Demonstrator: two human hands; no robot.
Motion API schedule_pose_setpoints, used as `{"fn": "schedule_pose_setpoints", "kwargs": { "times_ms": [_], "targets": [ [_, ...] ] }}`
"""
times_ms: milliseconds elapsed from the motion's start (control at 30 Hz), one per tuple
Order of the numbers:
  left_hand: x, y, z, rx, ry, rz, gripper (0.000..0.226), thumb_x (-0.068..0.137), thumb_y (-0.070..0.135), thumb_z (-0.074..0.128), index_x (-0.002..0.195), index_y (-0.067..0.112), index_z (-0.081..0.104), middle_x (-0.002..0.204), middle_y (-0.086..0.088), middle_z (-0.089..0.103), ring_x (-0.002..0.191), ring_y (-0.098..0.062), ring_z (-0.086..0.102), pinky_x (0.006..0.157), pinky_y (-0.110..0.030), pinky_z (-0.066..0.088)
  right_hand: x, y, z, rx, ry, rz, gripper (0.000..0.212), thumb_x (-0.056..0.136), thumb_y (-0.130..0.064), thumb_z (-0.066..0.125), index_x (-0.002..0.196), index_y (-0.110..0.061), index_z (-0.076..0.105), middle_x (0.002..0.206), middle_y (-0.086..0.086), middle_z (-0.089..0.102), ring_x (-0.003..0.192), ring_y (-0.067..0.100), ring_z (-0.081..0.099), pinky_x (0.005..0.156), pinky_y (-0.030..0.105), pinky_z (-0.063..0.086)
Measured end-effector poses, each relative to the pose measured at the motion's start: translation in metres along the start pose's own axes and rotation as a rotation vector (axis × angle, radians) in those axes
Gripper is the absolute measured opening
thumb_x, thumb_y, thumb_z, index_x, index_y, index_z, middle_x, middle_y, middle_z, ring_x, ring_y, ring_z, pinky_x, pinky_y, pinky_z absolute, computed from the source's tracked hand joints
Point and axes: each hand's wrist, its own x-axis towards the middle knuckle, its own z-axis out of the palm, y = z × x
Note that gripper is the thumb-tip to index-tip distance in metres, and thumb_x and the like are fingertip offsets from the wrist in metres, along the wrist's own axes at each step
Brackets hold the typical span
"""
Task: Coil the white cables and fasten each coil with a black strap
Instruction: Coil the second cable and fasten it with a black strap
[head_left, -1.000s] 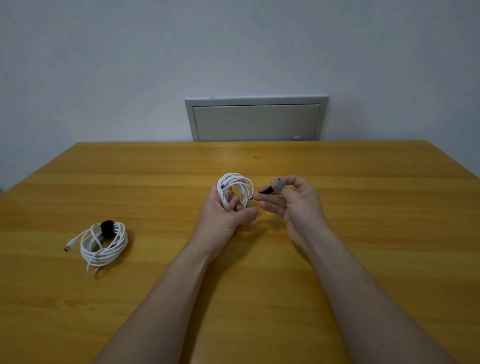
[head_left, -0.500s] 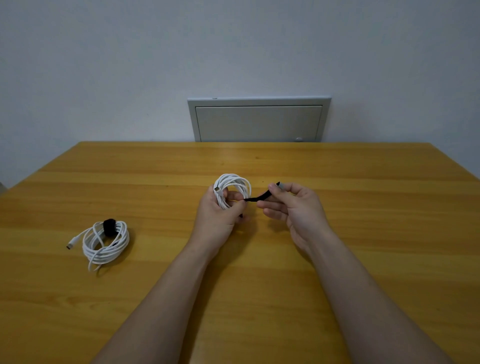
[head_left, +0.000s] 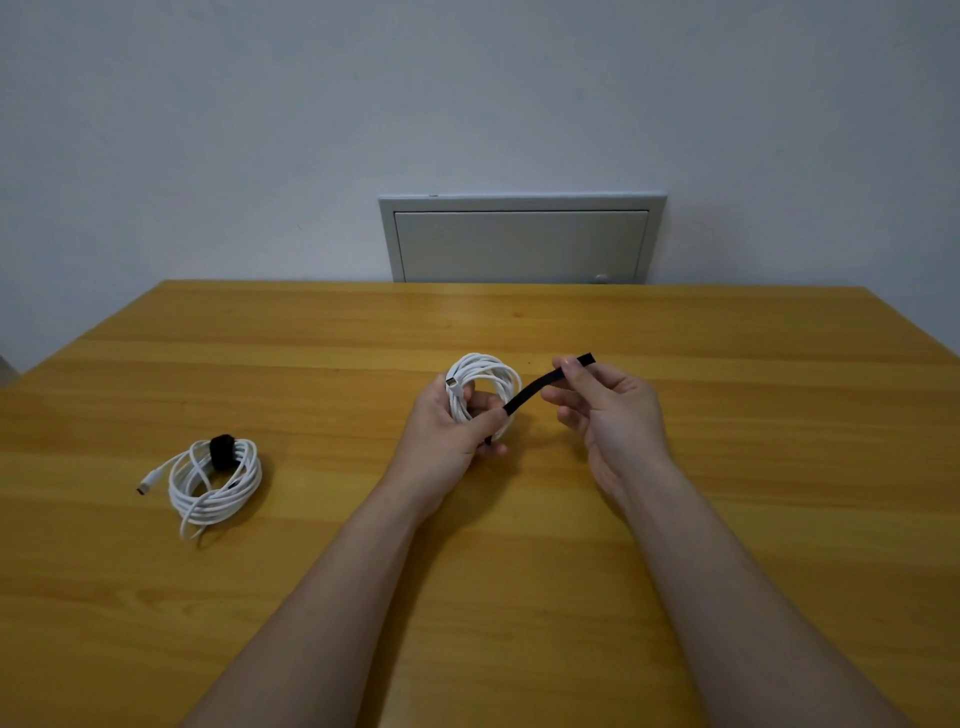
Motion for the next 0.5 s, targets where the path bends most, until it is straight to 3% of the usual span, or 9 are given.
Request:
{"fn": "schedule_pose_setpoints", "kwargs": {
  "times_ms": [100,233,333,400,500],
  "targets": [
    [-0.0009,-0.0014,0.0002,0.028,-0.051,0.013,0.033,0.091,-0.007,0.068,0.096,0.021,0.053,0.089,-0.006,0.065,0.079,-0.016,0.066,0.056,-0.028,0.054,-0.0005,0.0019,0.0012,0.071,-0.004,0.06,0.006,0.094,-0.002,0.068,0.093,-0.004,0.073,0.074,0.004,0.073,0.059,0.007,0.069,0.05,0.015,0.051],
    [-0.0008,0.0004,0.0006,0.061,-0.065,0.037,0.03,0.095,-0.007,0.063,0.093,0.022,0.054,0.093,-0.012,0.061,0.07,-0.016,0.062,0.049,-0.026,0.05,0.0003,0.0022,0.0021,0.071,-0.072,0.178,0.013,0.097,0.007,0.059,0.095,-0.002,0.068,0.074,0.009,0.074,0.057,0.01,0.069,0.05,0.017,0.053],
    [-0.0006,0.0007,0.0003,0.071,-0.074,0.042,0.027,0.097,-0.007,0.059,0.091,0.018,0.052,0.091,-0.015,0.056,0.061,-0.012,0.057,0.045,-0.024,0.045,0.0006,0.0001,0.0013,-0.039,-0.14,0.182,0.013,0.099,0.003,0.055,0.095,-0.004,0.066,0.076,0.006,0.074,0.06,0.013,0.069,0.046,0.018,0.047],
    [-0.001,0.0,0.0011,0.06,-0.086,0.032,0.027,0.097,-0.008,0.057,0.09,0.018,0.051,0.083,-0.011,0.056,0.057,-0.011,0.053,0.043,-0.024,0.041,0.0,0.0012,0.0002,-0.133,-0.201,0.165,0.011,0.099,-0.002,0.057,0.096,-0.006,0.066,0.076,0.003,0.073,0.063,0.011,0.066,0.046,0.019,0.044],
    [-0.0005,-0.0017,0.0013,0.077,-0.051,0.017,0.024,0.098,-0.007,0.057,0.091,0.016,0.052,0.069,0.003,0.055,0.052,-0.009,0.05,0.041,-0.022,0.037,0.0002,0.0043,-0.001,-0.154,-0.254,0.138,0.008,0.097,-0.001,0.061,0.093,-0.006,0.066,0.076,0.005,0.071,0.063,0.011,0.065,0.052,0.02,0.05]
  ]
}}
